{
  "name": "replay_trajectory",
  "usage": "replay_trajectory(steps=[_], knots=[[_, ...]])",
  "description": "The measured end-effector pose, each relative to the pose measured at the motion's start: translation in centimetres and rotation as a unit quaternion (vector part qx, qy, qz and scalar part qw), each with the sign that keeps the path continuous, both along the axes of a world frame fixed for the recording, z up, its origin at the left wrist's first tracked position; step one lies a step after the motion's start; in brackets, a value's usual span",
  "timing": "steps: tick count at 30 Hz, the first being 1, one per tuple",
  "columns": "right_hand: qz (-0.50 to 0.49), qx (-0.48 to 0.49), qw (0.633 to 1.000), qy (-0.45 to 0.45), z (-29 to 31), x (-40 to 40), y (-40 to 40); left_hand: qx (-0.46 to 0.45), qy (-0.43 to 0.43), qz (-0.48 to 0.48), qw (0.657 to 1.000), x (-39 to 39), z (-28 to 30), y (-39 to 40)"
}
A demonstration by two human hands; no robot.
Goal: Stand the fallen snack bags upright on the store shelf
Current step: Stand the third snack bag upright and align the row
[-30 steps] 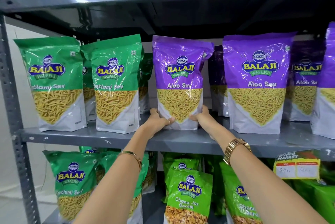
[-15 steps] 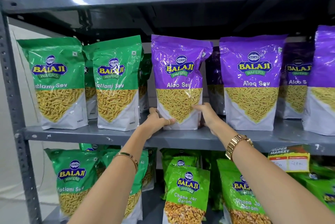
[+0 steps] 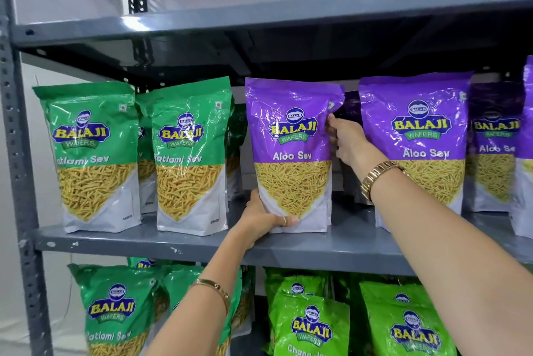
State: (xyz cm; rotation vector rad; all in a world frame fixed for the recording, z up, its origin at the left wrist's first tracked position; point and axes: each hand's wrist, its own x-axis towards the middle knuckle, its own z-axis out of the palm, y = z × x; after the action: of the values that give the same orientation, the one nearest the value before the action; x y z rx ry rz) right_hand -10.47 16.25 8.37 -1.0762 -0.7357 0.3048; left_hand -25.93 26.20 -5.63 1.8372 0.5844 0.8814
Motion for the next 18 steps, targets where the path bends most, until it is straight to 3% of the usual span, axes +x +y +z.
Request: replay_trajectory(steps=[5,7,13,16,18], knots=[[-0.016,0.139,0.988,0.064,0.0,-0.3,-0.4,0.02,0.015,0.01,1.0,0.1,0.0,-0.1],[-0.026,0.171,0.984,0.048,0.4,-0.9,-0.6,0.023,0.017,0.007,1.0,0.2,0.0,-0.1],[-0.273,0.113,0.948,-0.119,2.8,-1.2,-1.1,0.033,0.011,-0.001,0.999,0.1,0.2,-0.4],[-0.328,0.072,0.914,-0.229,2.9,-0.9,-1.4,0.032,0.012,-0.006,0.999,0.2,0.2,-0.4],[-0.332,0.042,0.91,-0.245,2.6,-0.6,-1.4,0.035,0.02,-0.005,0.999,0.3,0.1,-0.3]])
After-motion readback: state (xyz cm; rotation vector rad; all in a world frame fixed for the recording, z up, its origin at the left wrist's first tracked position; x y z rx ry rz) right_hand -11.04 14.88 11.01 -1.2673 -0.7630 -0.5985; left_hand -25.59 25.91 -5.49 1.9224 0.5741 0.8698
